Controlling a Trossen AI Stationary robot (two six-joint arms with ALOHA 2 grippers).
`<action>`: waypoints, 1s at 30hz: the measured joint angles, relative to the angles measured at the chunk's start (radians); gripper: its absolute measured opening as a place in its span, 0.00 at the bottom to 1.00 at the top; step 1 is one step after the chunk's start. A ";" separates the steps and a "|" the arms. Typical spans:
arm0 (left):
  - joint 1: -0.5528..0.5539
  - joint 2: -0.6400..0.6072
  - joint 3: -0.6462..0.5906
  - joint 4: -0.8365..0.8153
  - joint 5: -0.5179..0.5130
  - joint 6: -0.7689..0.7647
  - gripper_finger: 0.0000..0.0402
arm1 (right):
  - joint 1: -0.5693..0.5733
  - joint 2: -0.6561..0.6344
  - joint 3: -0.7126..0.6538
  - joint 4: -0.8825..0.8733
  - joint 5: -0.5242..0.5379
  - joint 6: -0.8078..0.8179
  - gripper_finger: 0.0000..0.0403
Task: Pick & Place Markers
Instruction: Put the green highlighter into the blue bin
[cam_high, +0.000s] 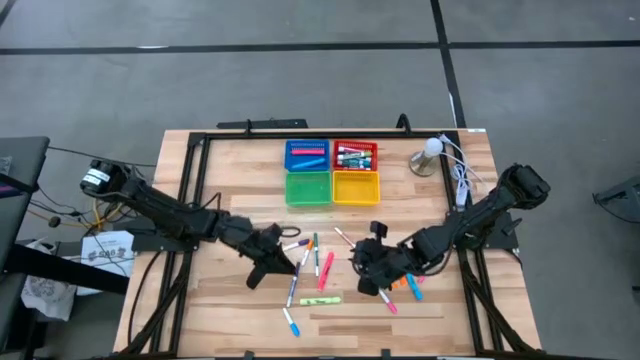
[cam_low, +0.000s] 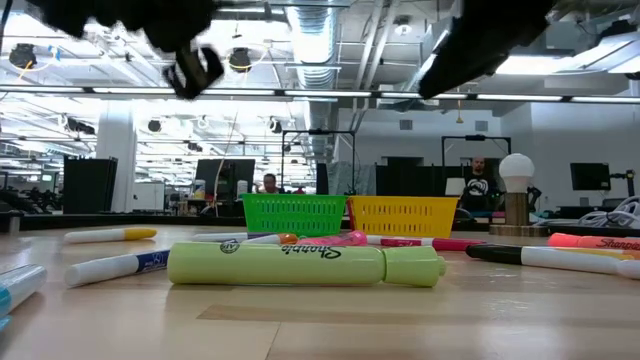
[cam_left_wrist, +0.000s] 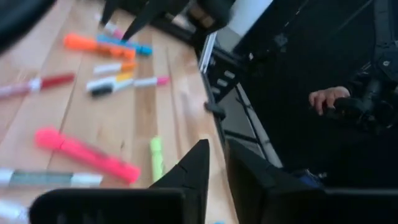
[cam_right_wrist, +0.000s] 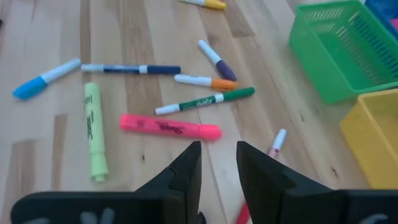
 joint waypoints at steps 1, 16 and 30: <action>-0.030 0.008 0.022 0.003 -0.047 0.033 0.15 | 0.009 0.000 0.000 -0.012 0.017 0.000 0.23; -0.171 0.388 0.278 -0.009 -0.472 0.154 0.31 | 0.211 -0.009 -0.033 -0.113 0.144 0.001 0.23; -0.210 0.599 0.440 -0.208 -0.458 -0.018 0.33 | 0.336 -0.016 -0.127 -0.082 0.026 0.043 0.23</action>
